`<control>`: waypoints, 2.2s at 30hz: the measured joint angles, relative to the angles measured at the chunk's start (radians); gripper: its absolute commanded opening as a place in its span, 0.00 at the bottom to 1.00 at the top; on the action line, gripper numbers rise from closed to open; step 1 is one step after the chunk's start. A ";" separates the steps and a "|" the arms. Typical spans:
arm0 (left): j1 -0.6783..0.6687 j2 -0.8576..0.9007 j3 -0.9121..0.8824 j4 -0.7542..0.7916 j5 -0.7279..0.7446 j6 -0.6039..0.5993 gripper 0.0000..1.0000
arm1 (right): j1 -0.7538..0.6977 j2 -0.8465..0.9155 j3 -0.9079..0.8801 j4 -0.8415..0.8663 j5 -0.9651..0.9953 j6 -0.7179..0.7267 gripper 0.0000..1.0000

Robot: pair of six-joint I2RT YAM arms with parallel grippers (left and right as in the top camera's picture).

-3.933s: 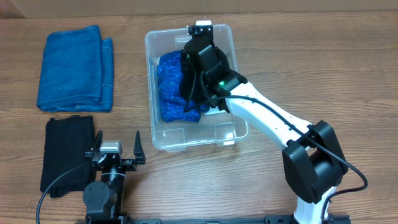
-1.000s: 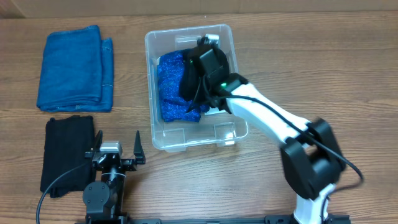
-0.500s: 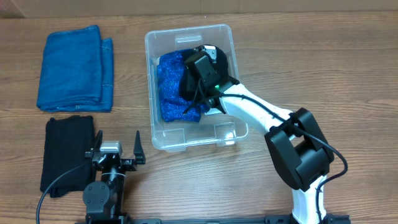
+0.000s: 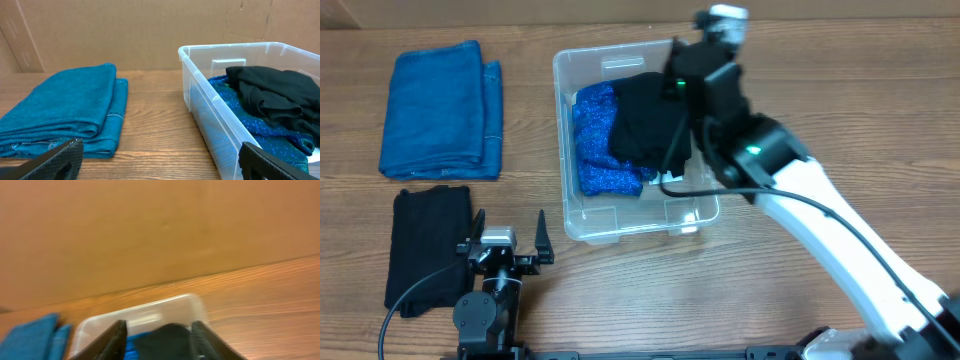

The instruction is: Pack container

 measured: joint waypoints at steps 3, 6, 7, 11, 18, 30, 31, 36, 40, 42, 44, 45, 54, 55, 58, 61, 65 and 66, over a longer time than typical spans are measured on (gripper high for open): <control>0.000 0.000 0.000 0.000 0.000 0.000 1.00 | -0.045 -0.045 0.001 -0.105 0.059 -0.004 0.66; 0.000 0.000 0.000 0.000 0.000 0.000 1.00 | -0.108 -0.053 0.000 -0.218 0.086 -0.003 0.80; 0.000 0.000 0.000 0.000 0.000 0.000 1.00 | -0.135 -0.053 0.000 -0.254 0.092 -0.002 0.82; 0.000 0.000 0.000 0.000 0.000 0.000 1.00 | -0.257 -0.057 0.000 -0.407 0.106 0.044 0.86; 0.000 0.000 0.000 0.000 0.000 0.000 1.00 | -0.541 -0.076 -0.001 -0.642 0.055 0.097 0.95; 0.000 0.000 0.000 0.000 0.000 0.000 1.00 | -1.021 -0.077 -0.014 -0.627 -0.256 0.111 1.00; 0.000 0.000 0.000 0.000 0.000 0.000 1.00 | -1.038 -0.077 -0.022 -0.618 -0.274 0.117 1.00; 0.000 0.000 0.000 0.000 0.000 0.000 1.00 | -1.102 -0.076 -0.065 -0.613 -0.320 0.145 1.00; 0.000 0.000 0.000 0.000 0.000 0.000 1.00 | -1.116 -0.072 -0.069 -0.611 -0.338 0.154 1.00; 0.000 0.000 0.000 0.000 0.000 0.000 1.00 | -1.116 -0.072 -0.069 -0.610 -0.341 0.156 1.00; 0.000 0.000 0.000 0.000 0.000 0.000 1.00 | -1.116 -0.072 -0.069 -0.609 -0.343 0.156 1.00; 0.000 0.000 0.000 0.000 0.000 0.000 1.00 | -1.116 -0.072 -0.069 -0.607 -0.344 0.156 1.00; 0.000 0.000 0.000 0.000 0.000 0.000 1.00 | -1.116 -0.072 -0.069 -0.606 -0.346 0.156 1.00; 0.000 0.000 0.000 0.000 0.000 0.000 1.00 | -1.116 -0.072 -0.069 -0.606 -0.346 0.156 1.00; 0.000 0.000 0.000 0.000 0.000 0.000 1.00 | -1.116 -0.072 -0.069 -0.606 -0.346 0.156 1.00; 0.000 0.000 0.000 0.000 0.000 0.000 1.00 | -1.116 -0.072 -0.069 -0.606 -0.346 0.156 1.00; 0.000 0.000 0.000 0.000 0.000 0.000 1.00 | -1.116 -0.072 -0.069 -0.606 -0.345 0.156 1.00; 0.000 0.000 0.000 0.000 0.000 0.000 1.00 | -1.116 -0.072 -0.069 -0.605 -0.345 0.156 1.00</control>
